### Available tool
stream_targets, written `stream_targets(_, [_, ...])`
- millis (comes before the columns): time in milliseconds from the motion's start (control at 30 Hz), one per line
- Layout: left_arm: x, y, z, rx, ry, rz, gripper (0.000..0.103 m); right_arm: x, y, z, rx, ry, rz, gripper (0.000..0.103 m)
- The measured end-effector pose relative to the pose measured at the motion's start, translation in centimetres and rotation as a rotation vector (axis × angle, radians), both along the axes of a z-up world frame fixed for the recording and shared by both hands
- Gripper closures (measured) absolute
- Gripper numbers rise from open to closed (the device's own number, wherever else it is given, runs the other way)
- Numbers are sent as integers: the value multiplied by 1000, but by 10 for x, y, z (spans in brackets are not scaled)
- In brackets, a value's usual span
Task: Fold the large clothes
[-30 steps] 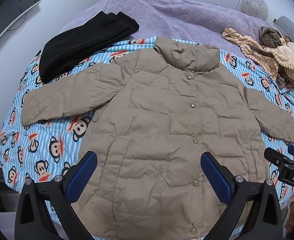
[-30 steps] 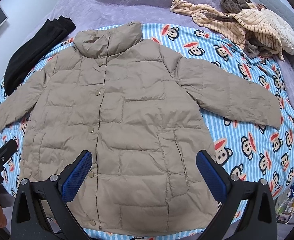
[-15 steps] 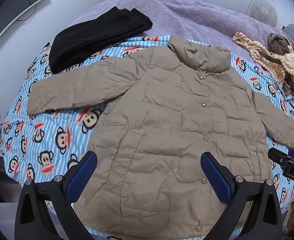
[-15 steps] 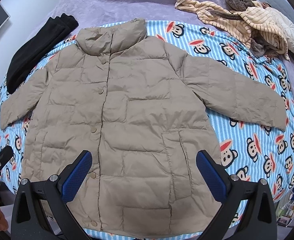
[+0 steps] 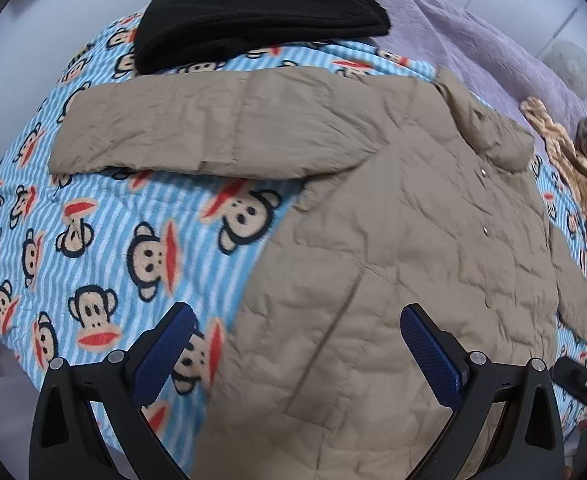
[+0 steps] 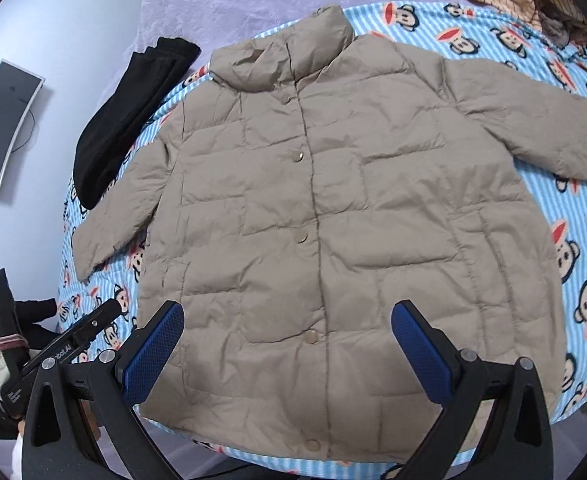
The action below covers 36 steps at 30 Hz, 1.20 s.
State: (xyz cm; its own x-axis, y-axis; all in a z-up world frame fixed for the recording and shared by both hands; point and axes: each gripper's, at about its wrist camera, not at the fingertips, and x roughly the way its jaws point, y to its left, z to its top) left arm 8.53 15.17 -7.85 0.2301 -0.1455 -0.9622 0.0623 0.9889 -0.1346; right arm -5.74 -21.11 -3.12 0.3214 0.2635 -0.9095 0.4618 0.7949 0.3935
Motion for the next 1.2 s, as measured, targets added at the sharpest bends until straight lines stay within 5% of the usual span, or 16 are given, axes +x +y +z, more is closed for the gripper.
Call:
stream_targets(167, [50, 79, -36, -168, 0, 165, 0, 34, 40, -39, 48, 106, 29, 0])
stream_targets(400, [109, 148, -100, -356, 0, 307, 0, 77, 90, -74, 63, 76, 70, 0])
stream_targets(667, [167, 176, -116, -369, -106, 413, 1, 123, 125, -93, 56, 1, 97, 0])
stream_targets(733, [178, 178, -115, -312, -124, 463, 16, 135, 131, -91, 51, -26, 104, 0])
stream_targets(833, [190, 179, -114, -262, -140, 485, 61, 155, 139, -89, 59, -63, 116, 0])
stream_targets(867, [193, 180, -113, -281, -151, 461, 84, 163, 142, -88, 61, -74, 120, 0])
stream_targets(900, [196, 181, -111, -310, -160, 431, 95, 170, 144, -88, 64, -83, 123, 0])
stream_targets(967, [197, 179, -100, -280, -190, 401, 95, 184, 149, -88, 74, -111, 123, 2])
stream_targets(1033, [193, 175, -83, -234, -254, 347, 95, 198, 153, -88, 80, -146, 115, 26])
stream_targets(1067, [191, 170, -73, -221, -281, 321, 95, 205, 155, -90, 93, -157, 114, 64])
stream_targets(1100, [188, 166, -62, -210, -313, 291, 95, 211, 155, -94, 121, -159, 113, 80])
stream_targets(1133, [186, 161, -51, -201, -344, 260, 95, 218, 156, -98, 155, -161, 103, 89])
stream_targets(1200, [180, 151, -29, -189, -402, 192, 95, 228, 160, -105, 170, -174, 87, 89])
